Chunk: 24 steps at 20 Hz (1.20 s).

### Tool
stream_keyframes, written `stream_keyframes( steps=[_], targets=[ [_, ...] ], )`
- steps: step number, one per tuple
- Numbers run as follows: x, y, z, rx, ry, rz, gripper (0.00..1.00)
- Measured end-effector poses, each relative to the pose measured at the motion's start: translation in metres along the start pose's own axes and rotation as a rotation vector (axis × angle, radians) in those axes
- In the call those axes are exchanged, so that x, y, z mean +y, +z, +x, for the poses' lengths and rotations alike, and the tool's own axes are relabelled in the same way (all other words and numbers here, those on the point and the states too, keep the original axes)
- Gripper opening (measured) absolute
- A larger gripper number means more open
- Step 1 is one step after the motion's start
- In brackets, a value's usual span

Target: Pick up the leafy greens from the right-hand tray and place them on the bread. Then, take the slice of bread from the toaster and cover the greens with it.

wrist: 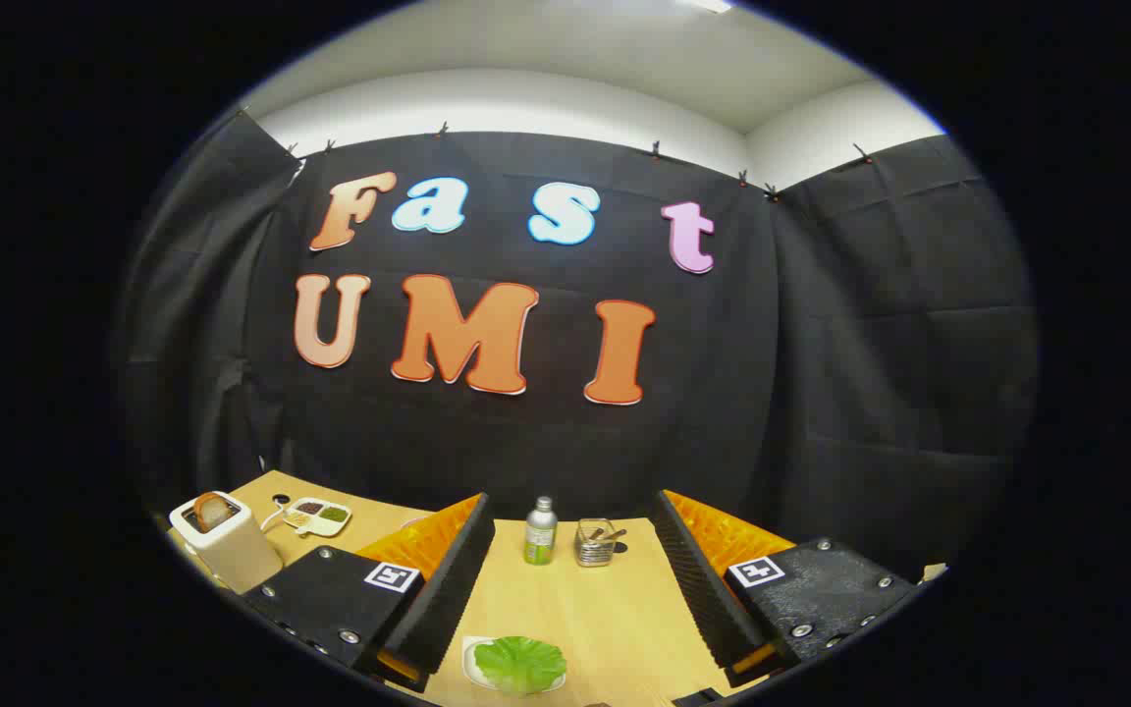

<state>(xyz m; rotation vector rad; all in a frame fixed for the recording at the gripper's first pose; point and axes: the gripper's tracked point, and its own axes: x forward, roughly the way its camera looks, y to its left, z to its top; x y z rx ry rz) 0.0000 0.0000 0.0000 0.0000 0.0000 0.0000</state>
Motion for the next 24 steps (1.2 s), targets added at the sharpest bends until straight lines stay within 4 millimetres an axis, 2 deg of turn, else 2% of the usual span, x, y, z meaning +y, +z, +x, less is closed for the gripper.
stream_keyframes(
  steps=[5, 13, 17, 24],
  targets=[
    [0.022, -0.002, 0.001, 0.011, 0.058, 0.013, 0.97],
    [0.029, -0.021, 0.005, 0.095, 0.088, 0.031, 0.97],
    [0.031, -0.054, 0.012, 0.235, 0.102, -0.008, 0.97],
    [0.050, -0.152, 0.017, 0.680, 0.208, -0.080, 0.97]
  ],
)
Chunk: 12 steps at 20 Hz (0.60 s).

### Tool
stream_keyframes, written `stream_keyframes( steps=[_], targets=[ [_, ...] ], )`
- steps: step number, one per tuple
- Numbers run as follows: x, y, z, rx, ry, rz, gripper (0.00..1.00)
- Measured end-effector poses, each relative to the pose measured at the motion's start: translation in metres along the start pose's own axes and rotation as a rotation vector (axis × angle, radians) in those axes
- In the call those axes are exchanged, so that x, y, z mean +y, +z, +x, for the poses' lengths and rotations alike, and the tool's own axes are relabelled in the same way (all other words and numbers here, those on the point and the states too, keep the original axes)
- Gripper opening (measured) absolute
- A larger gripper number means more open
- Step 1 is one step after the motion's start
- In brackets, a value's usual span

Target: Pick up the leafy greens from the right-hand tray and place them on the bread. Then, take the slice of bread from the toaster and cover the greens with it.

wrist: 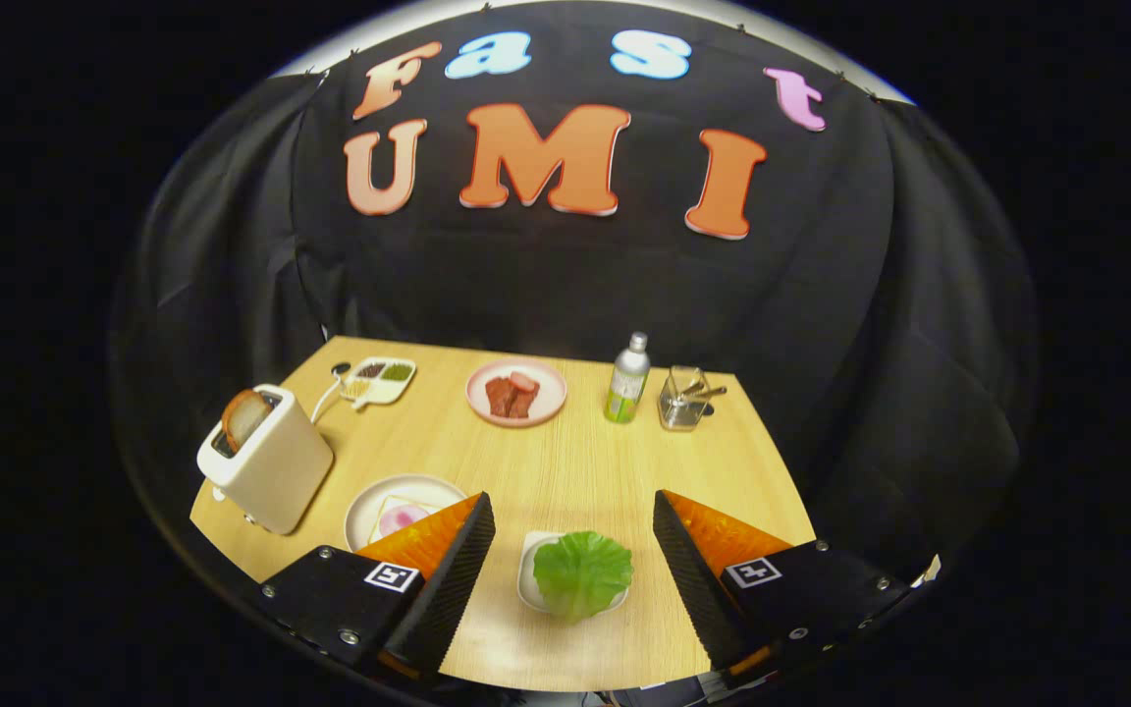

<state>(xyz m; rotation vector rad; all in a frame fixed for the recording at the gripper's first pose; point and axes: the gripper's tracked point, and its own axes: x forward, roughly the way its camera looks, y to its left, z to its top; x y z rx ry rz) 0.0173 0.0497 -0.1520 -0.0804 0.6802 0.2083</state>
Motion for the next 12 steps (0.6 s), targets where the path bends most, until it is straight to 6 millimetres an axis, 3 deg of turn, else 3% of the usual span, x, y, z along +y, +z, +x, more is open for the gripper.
stream_keyframes(
  steps=[6, 12],
  targets=[
    [0.007, -0.066, 0.062, 0.342, 0.065, -0.015, 0.98],
    [-0.004, -0.110, 0.114, 0.531, 0.026, -0.038, 0.98]
  ],
)
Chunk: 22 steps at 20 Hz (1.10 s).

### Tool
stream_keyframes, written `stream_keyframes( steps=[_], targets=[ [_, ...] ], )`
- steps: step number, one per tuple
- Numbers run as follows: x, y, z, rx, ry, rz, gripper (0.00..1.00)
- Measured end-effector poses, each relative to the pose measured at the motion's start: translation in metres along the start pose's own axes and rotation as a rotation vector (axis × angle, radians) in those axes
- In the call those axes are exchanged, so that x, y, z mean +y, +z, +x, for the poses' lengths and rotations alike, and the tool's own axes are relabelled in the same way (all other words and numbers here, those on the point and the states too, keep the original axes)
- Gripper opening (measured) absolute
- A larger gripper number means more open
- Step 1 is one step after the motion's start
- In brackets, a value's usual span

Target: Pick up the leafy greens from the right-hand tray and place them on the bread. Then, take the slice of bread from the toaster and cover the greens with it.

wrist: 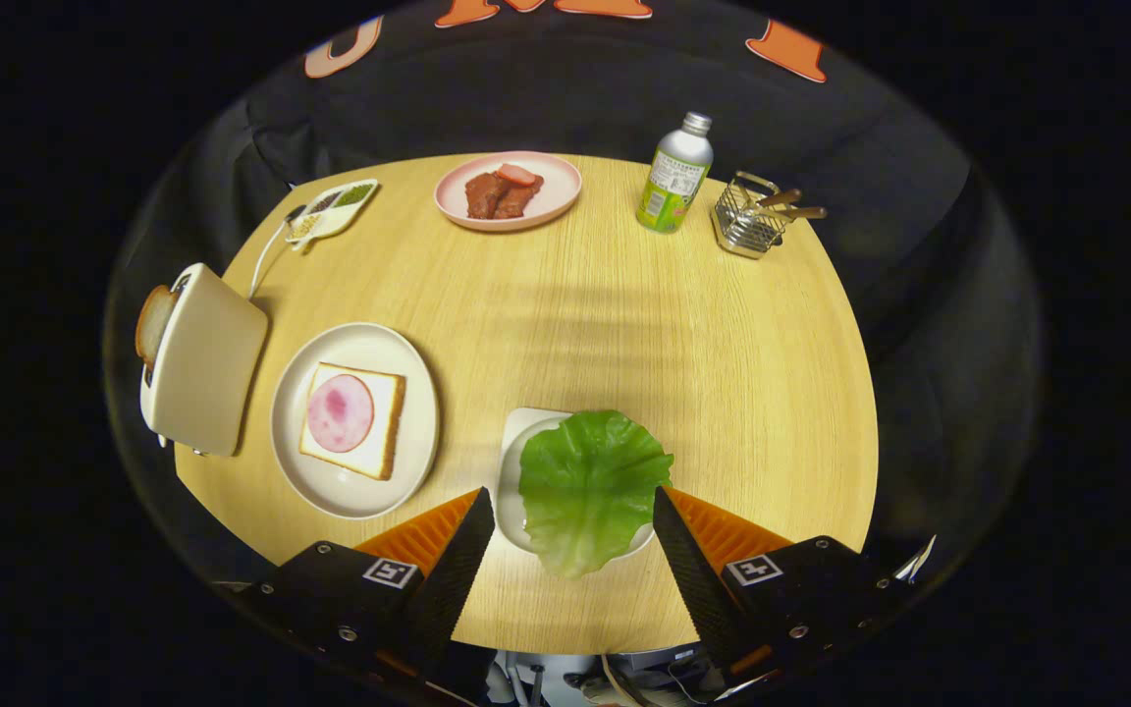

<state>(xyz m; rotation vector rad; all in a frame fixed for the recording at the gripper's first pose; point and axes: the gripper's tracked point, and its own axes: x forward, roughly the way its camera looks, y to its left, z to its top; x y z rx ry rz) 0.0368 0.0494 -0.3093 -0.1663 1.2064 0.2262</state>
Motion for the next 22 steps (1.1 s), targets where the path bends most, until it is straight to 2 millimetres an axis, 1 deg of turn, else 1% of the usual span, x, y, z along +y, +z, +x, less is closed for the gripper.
stream_keyframes(
  steps=[3, 8, 12, 16, 22],
  targets=[
    [-0.001, -0.009, 0.030, 0.073, 0.009, 0.034, 0.98],
    [-0.010, -0.023, 0.056, 0.149, -0.005, 0.049, 0.99],
    [-0.006, -0.033, 0.066, 0.187, 0.020, 0.091, 0.99],
    [-0.005, -0.038, 0.076, 0.204, 0.022, 0.104, 0.99],
    [-0.004, -0.035, 0.084, 0.210, 0.036, 0.147, 0.99]
  ],
)
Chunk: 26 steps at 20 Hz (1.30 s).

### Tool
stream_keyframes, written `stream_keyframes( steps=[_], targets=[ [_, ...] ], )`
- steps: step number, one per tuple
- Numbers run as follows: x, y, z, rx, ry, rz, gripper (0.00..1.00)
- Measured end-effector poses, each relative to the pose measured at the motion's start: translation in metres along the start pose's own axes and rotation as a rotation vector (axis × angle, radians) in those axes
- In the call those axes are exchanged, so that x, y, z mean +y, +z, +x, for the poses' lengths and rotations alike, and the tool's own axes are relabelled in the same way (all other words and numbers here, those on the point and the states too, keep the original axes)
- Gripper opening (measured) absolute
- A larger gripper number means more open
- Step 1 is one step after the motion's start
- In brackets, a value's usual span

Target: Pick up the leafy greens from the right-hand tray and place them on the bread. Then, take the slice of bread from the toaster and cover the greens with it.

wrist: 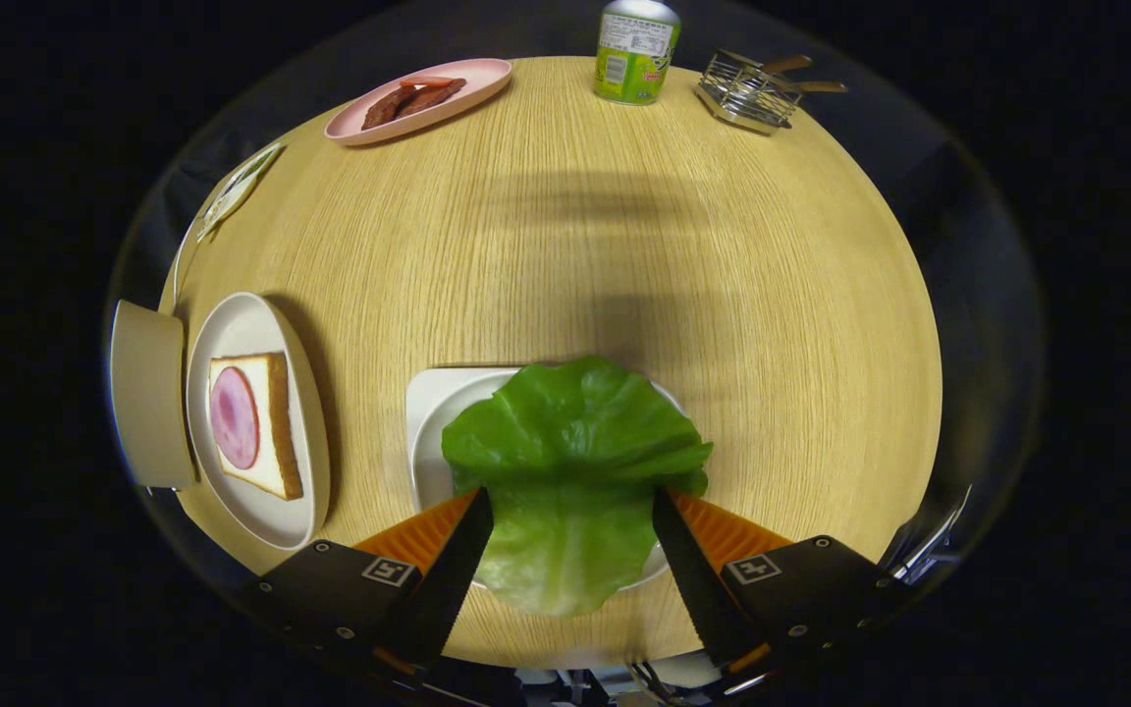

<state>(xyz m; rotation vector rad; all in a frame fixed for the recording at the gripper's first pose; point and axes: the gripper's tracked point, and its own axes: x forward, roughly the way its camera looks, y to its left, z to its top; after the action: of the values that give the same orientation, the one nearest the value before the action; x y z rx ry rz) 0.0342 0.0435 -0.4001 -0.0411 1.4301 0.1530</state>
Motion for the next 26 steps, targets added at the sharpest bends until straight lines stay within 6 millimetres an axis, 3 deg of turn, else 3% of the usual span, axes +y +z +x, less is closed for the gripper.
stream_keyframes(
  steps=[4, 10, 12, 17, 26],
  targets=[
    [0.002, 0.001, 0.003, 0.000, 0.021, 0.014, 0.95],
    [-0.001, 0.002, 0.003, 0.002, 0.032, 0.010, 0.68],
    [-0.002, 0.001, 0.003, 0.002, 0.034, 0.011, 0.54],
    [-0.002, 0.002, 0.002, -0.003, 0.041, 0.029, 0.04],
    [0.002, 0.010, -0.029, -0.045, 0.049, 0.028, 0.00]
  ],
)
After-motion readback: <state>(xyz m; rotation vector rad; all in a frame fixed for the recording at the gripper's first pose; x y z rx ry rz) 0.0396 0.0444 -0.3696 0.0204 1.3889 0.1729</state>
